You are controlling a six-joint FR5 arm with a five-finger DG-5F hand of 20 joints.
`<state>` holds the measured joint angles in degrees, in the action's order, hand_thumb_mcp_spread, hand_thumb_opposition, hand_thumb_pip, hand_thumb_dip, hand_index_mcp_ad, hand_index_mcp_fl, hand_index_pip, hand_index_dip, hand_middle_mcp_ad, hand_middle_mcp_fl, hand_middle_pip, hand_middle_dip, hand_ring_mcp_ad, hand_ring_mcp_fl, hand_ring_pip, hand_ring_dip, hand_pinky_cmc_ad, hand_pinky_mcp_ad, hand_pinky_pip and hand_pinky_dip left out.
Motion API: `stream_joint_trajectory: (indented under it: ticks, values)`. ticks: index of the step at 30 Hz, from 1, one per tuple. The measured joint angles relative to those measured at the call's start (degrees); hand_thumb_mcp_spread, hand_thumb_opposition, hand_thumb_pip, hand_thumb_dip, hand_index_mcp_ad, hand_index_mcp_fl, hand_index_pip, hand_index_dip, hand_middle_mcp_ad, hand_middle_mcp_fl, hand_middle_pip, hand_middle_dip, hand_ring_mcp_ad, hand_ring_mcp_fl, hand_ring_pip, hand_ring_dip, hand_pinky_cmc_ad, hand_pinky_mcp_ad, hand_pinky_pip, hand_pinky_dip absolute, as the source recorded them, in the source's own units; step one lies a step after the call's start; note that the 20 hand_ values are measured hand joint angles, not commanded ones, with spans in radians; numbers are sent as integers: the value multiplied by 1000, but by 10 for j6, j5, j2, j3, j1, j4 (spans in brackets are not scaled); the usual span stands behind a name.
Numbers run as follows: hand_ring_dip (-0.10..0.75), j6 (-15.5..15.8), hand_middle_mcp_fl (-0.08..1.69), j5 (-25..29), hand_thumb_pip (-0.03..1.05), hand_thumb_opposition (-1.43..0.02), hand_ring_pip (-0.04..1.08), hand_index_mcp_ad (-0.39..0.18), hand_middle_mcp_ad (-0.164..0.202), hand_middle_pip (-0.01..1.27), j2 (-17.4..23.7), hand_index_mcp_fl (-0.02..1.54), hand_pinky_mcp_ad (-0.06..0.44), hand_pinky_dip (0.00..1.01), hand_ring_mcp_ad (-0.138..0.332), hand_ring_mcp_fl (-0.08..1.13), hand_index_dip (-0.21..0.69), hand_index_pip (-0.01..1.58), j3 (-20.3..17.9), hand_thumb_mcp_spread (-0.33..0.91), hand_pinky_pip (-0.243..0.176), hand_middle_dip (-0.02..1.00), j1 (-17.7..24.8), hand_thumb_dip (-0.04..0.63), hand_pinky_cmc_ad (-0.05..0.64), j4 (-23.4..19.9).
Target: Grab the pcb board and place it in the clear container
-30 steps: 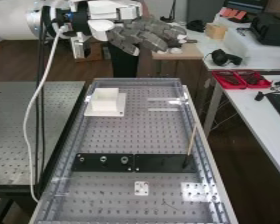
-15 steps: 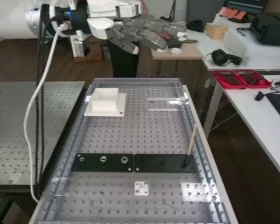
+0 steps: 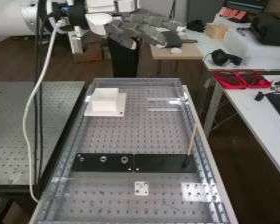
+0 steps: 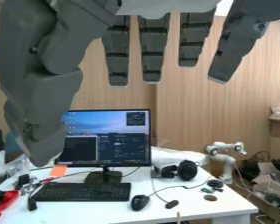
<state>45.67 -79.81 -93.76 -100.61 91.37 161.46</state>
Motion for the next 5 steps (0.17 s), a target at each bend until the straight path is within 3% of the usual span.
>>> stream_joint_trajectory:
  ticks: [5]
  values:
    - [66,-5,199,-5,377,-805,119,-82,68,136,-1,339,297,457,173,33,258,87,4,354,-75,173,-3,175,379,6]
